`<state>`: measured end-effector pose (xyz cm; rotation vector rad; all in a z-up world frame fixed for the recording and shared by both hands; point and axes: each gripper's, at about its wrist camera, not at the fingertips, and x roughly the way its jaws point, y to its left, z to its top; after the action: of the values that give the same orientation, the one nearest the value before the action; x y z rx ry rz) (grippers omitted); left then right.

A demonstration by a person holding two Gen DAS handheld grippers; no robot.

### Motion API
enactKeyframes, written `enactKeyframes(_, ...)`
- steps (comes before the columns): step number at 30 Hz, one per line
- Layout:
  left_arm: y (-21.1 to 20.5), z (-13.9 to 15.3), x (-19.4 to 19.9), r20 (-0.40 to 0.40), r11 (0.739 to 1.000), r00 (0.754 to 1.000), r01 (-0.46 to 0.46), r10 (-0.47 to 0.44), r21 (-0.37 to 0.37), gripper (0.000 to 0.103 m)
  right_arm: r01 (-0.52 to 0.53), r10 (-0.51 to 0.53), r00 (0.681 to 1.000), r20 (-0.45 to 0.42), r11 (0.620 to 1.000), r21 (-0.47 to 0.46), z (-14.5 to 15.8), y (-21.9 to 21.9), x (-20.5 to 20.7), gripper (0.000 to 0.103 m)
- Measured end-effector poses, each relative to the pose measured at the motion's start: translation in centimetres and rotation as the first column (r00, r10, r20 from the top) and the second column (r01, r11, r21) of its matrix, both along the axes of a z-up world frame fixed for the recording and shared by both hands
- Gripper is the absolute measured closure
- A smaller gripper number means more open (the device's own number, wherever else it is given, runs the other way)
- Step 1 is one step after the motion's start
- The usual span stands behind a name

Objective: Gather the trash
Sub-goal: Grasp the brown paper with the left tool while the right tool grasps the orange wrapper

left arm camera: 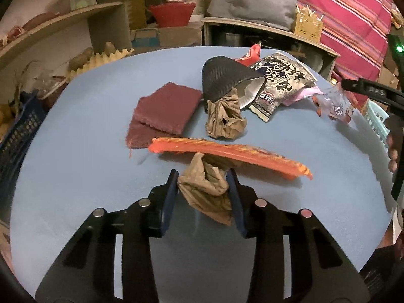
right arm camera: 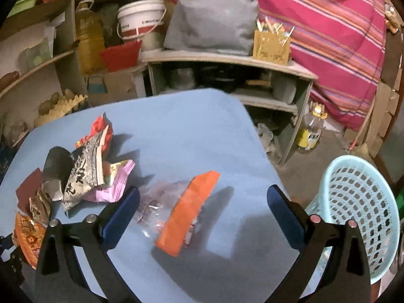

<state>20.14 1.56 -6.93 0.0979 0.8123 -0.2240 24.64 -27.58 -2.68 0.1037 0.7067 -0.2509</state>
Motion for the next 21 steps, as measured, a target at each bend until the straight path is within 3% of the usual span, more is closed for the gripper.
enactKeyframes(6,1.3,1.3,-2.1,0.048,1.0,0.999,0.001,-0.002,0.013,0.065,-0.034,0.034,0.998,-0.05,0.999,0.016,-1.4,0.9,0.7,0.006)
enactKeyframes(10,2.4,2.4,-2.8,0.073,1.0,0.997,0.0,0.001,-0.013,0.065,-0.086,0.089,0.994,-0.064,0.995,0.046,-1.9,1.4,0.8,0.042)
enactKeyframes(14,3.2,3.2,-3.0,0.085,0.999,0.996,-0.018,0.021,-0.034,0.065,-0.108,0.112,0.992,-0.051,0.992,0.072,-2.0,1.3,0.6,0.064)
enactKeyframes(16,3.6,3.7,-3.1,0.098,0.999,0.995,-0.028,0.032,-0.045,0.065,-0.115,0.117,0.993,-0.035,0.992,0.059,-1.7,1.4,0.3,0.073)
enactKeyframes(21,3.9,5.3,-3.1,0.141,0.996,0.988,-0.051,0.061,-0.073,0.065,-0.132,0.132,0.991,0.009,0.991,0.028,-0.5,1.2,-0.7,0.075)
